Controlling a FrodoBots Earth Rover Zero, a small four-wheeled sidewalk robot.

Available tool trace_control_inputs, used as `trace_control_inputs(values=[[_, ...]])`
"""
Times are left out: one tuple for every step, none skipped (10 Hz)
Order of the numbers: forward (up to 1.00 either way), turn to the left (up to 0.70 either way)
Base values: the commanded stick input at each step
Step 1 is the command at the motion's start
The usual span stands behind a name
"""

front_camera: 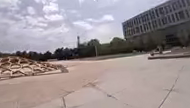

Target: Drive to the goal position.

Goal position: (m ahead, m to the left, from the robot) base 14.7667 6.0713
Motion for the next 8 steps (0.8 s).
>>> trace_control_inputs(values=[[1.0, 0.04], [1.0, 0.04], [1.0, 0.04], [1.0, 0.04], [1.0, 0.04], [1.0, 0.04], [1.0, 0.04], [1.0, 0.4]])
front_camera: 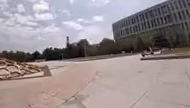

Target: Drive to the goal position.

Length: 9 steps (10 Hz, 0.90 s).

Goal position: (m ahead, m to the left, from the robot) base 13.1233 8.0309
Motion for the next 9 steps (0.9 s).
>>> trace_control_inputs(values=[[1.0, 0.4], [1.0, 0.4], [1.0, 0.4], [1.0, 0.37], [1.0, 0.15], [1.0, 0.04], [1.0, 0.04], [1.0, 0.04], [1.0, 0.04]])
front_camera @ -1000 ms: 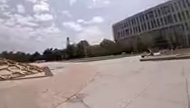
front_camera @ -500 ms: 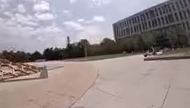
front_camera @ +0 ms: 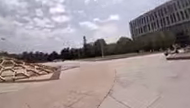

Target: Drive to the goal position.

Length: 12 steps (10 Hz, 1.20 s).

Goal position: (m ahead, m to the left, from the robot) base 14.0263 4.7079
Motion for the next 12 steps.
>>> trace_control_inputs(values=[[1.0, 0.04], [1.0, 0.04], [1.0, 0.04], [1.0, 0.04], [1.0, 0.04], [1.0, 0.04], [1.0, 0.04], [1.0, 0.04], [1.0, 0.04], [1.0, 0.04], [1.0, 0.04], [1.0, 0.04]])
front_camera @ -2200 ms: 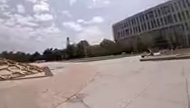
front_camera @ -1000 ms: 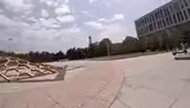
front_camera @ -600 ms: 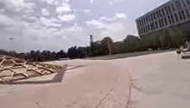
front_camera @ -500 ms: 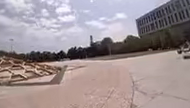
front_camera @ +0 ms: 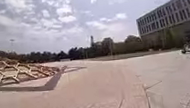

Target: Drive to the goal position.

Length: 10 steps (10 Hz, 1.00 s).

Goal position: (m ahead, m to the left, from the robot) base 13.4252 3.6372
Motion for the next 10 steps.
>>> trace_control_inputs(values=[[1.0, 0.04], [1.0, 0.04], [1.0, 0.04], [1.0, 0.04], [1.0, 0.04], [1.0, 0.04], [0.99, 0.04], [0.99, 0.04], [0.99, 0.04], [0.99, 0.04]])
